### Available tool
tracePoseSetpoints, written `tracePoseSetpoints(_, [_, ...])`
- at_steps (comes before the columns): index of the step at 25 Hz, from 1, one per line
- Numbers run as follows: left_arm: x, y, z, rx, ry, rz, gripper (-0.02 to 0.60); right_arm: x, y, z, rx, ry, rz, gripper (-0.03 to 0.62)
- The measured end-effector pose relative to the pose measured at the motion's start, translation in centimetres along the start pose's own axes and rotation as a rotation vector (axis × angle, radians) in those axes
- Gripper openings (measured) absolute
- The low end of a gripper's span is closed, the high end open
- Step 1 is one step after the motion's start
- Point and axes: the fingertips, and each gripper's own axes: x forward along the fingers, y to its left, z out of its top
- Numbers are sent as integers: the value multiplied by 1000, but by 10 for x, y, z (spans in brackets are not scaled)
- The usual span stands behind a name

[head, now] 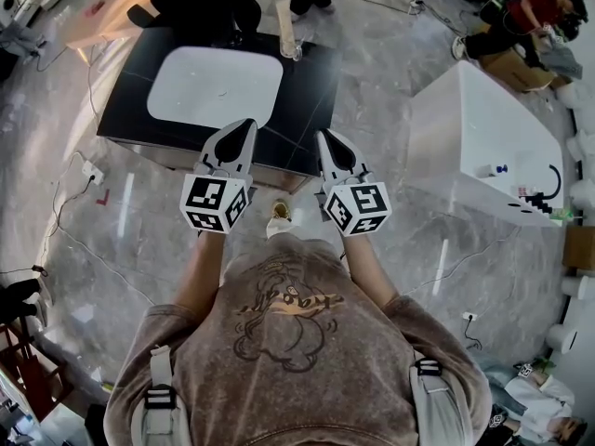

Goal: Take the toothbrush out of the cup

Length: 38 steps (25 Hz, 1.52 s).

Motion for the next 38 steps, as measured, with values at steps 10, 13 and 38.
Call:
tracePoseSetpoints(10, [67,34,13,-10,-4,59,18,68,-40,21,-2,-1,76,18])
tracePoseSetpoints(13, [77,43,13,-12,3,64,18,82,-44,22,4,4,81,18])
tracePoseSetpoints(38, [151,99,21,-25,52,-29,18,192,-70,30,19,4,81,232])
